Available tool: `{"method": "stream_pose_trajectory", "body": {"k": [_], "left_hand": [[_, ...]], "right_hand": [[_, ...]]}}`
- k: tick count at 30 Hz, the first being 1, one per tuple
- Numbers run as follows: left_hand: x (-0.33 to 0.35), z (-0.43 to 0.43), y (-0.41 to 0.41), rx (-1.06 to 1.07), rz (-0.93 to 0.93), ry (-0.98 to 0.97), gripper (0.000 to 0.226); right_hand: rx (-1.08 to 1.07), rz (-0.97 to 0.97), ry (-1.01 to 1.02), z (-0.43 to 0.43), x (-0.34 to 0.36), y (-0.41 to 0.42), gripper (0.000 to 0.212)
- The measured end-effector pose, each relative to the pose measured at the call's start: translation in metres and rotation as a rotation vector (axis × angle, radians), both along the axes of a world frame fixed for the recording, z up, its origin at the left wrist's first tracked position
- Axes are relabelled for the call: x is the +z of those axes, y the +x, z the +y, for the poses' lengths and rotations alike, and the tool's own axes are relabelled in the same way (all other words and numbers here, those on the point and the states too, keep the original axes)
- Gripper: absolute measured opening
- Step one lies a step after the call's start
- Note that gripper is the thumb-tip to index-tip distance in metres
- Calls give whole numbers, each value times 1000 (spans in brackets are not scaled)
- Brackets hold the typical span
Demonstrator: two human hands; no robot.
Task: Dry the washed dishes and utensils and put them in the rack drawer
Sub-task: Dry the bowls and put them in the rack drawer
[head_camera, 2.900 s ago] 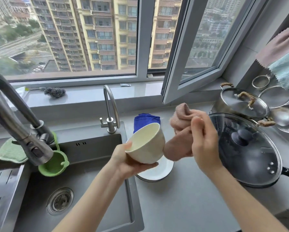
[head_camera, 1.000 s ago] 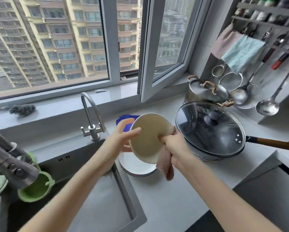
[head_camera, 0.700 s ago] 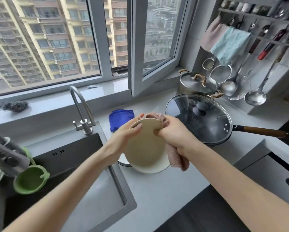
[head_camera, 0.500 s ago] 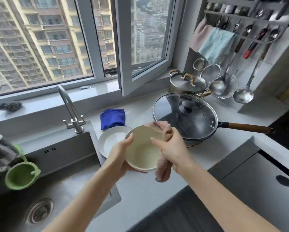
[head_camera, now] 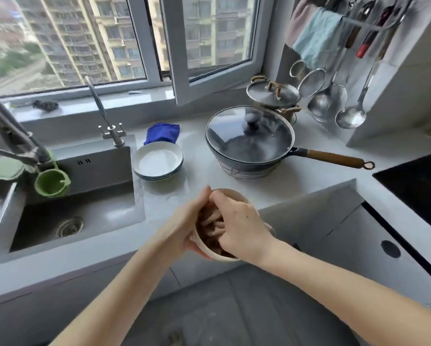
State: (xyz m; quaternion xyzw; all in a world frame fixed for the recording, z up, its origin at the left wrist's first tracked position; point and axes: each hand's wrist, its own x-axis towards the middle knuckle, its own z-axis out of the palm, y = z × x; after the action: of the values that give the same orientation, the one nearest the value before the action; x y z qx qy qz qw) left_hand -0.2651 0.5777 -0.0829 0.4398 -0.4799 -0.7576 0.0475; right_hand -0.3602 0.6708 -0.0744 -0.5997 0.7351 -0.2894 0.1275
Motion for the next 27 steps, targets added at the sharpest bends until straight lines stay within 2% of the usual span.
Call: {"method": "stream_pose_trajectory", "body": {"k": [2, 4, 5, 7, 9, 10, 11, 13, 14, 15, 18, 20, 22, 24, 26, 27], "left_hand": [[1, 12, 11, 40, -39, 17, 51], [-1, 22, 26, 13, -92, 28, 60], [-2, 30, 33, -17, -110, 43, 64], [-1, 53, 46, -102, -108, 44, 62], [4, 79, 55, -172, -97, -17, 54], [7, 92, 60, -190, -82, -44, 52], [9, 103, 65, -220, -60, -65, 50], [11, 121, 78, -286, -20, -126, 47], [12, 131, 85, -289, -32, -164, 47], [11, 143, 94, -276, -65, -188, 48], [1, 181, 115, -232, -136, -179, 55], [-7, 205, 126, -187, -151, -109, 59], [-16, 224, 135, -162, -150, 14, 64], [-25, 246, 142, -197, -133, 112, 65], [-39, 270, 145, -223, -60, 230, 64], [-45, 284, 144, -230, -24, 270, 62]], "right_hand": [[93, -325, 131, 19, -1, 9, 16], [254, -413, 294, 39, 8, 12, 2], [331, -384, 363, 49, 13, 11, 5], [466, -140, 487, 68, 26, 13, 22], [493, 261, 583, 84, 30, 17, 29], [498, 455, 527, 94, 28, 26, 27], [524, 598, 341, 104, 19, 34, 24], [468, 698, 128, 125, -1, 47, 22], [413, 667, 24, 139, -13, 54, 26], [359, 556, 53, 155, -24, 64, 28], [105, 26, 151, 202, -40, 111, 42], [-1, -272, 178, 230, -38, 139, 44], [-61, -458, 196, 261, -30, 151, 47], [-24, -497, 191, 300, -15, 157, 52], [-38, -335, 122, 341, 2, 160, 50], [-112, -273, 29, 364, 9, 159, 47]]}}
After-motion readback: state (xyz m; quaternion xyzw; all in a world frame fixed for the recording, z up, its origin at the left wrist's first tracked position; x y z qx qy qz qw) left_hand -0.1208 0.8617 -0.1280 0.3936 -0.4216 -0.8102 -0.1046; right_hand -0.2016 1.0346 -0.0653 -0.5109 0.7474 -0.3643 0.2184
